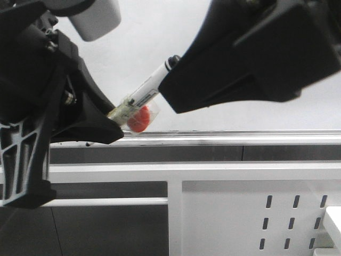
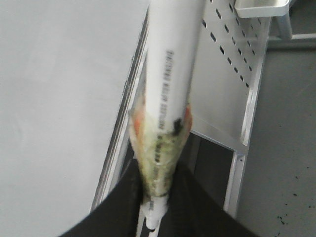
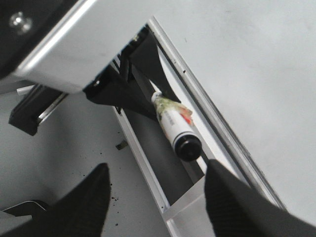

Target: Write number 1 on whiteboard

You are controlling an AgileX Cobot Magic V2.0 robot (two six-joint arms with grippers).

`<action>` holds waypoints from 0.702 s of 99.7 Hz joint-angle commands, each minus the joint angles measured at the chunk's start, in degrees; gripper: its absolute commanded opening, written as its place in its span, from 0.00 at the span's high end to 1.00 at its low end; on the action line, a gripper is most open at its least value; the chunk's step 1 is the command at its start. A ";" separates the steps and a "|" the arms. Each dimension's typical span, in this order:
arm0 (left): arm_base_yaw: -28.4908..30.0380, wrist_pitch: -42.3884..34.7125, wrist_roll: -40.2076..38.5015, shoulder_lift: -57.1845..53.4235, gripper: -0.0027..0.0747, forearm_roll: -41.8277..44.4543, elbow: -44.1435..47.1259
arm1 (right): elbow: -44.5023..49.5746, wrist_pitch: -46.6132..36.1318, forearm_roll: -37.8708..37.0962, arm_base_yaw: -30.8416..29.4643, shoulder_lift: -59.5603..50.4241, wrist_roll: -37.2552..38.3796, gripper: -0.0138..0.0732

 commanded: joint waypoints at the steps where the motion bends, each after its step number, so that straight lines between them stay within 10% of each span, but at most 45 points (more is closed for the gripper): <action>1: -0.54 -1.76 -0.30 -1.52 0.99 -0.16 -1.88 | -1.92 -6.18 -0.83 0.18 -0.49 -0.55 0.36; 70: -1.00 -6.04 -0.30 -1.52 0.99 -0.65 -1.88 | -1.92 -13.58 -2.10 0.18 4.93 -0.55 0.37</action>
